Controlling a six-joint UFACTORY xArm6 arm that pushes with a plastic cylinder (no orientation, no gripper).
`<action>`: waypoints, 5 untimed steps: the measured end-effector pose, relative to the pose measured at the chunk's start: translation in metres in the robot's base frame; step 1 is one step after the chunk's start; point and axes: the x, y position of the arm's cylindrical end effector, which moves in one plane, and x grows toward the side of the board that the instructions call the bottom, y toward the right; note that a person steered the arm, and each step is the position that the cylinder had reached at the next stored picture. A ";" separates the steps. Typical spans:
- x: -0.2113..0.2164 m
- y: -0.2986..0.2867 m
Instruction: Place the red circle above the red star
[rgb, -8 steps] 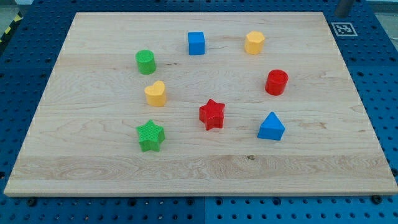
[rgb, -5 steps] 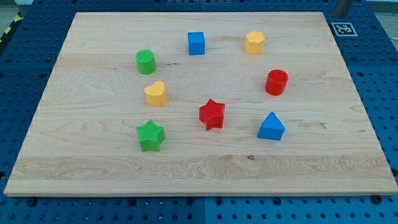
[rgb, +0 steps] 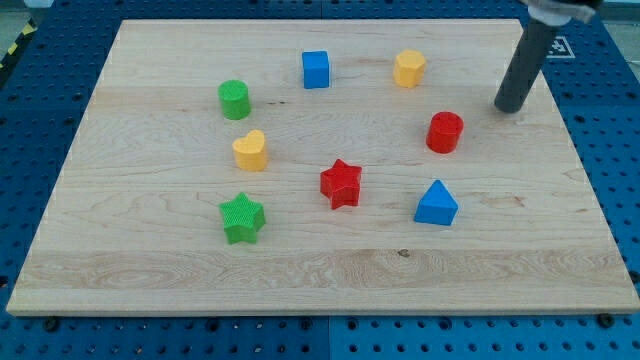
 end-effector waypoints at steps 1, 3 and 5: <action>0.027 -0.026; 0.027 -0.065; 0.017 -0.100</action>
